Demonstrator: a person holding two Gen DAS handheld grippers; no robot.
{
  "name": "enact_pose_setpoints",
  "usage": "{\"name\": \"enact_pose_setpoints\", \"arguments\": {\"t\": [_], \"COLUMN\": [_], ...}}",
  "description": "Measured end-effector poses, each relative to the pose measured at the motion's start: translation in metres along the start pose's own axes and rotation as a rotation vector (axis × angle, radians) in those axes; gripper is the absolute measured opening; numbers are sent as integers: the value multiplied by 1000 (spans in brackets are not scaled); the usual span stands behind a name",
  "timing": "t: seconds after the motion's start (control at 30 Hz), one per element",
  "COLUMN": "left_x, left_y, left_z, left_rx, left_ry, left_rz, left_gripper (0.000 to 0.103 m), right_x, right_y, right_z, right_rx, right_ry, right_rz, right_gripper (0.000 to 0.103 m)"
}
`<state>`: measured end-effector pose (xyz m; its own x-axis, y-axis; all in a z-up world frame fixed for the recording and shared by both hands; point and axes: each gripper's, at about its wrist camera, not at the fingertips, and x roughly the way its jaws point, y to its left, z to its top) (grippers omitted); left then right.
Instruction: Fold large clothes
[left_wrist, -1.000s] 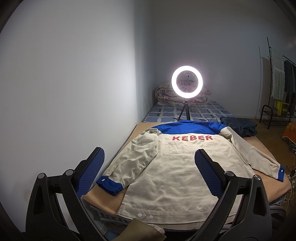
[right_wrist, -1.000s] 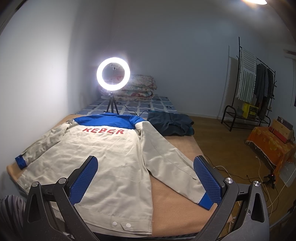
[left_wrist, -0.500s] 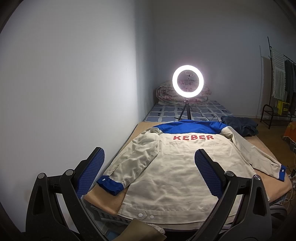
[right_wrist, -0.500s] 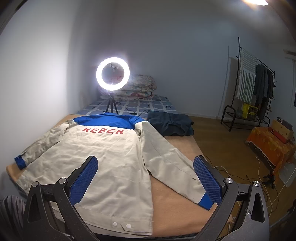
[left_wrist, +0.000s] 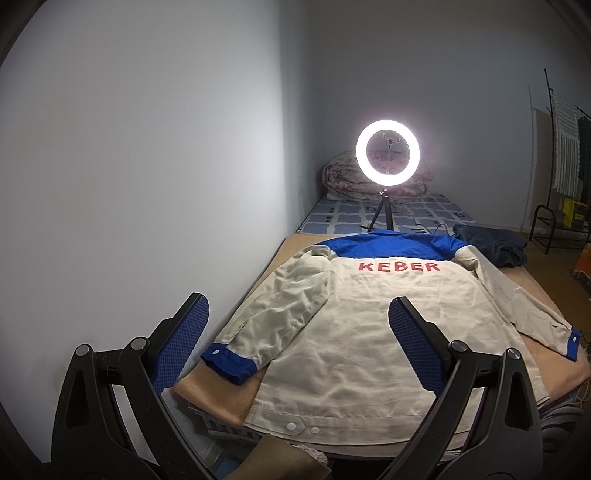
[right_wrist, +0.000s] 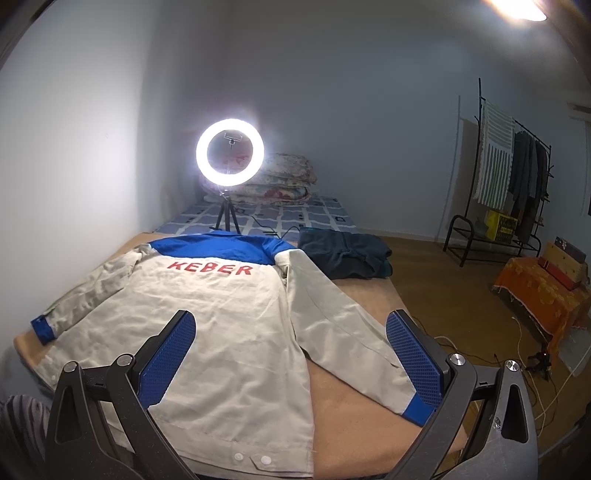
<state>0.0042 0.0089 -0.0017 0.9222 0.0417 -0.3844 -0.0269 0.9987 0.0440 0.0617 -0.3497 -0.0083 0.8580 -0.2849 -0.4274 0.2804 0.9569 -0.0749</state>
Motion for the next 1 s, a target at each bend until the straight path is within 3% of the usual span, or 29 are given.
{"name": "enact_pose_setpoints", "arguments": {"t": [0.43,0.67,0.77,1.0], "left_x": [20,31,37,53], "left_y": [38,74,84,105], "left_z": [-11,-43,-56,-88], "left_rx": [-11,-30,-20,-53], "left_ry": [9,44,64,153], "left_rz": [85,114,150,150], "left_gripper": [100,100,100,96], "right_x": [24,44,59,96], "right_y": [40,96,123,193], "right_z": [39,61,69,76], "right_rx": [-51,-161,-203,-217], "right_ry": [-30,-110,-82,32], "right_rz": [79,224,291,488], "right_gripper": [103,103,103,103]}}
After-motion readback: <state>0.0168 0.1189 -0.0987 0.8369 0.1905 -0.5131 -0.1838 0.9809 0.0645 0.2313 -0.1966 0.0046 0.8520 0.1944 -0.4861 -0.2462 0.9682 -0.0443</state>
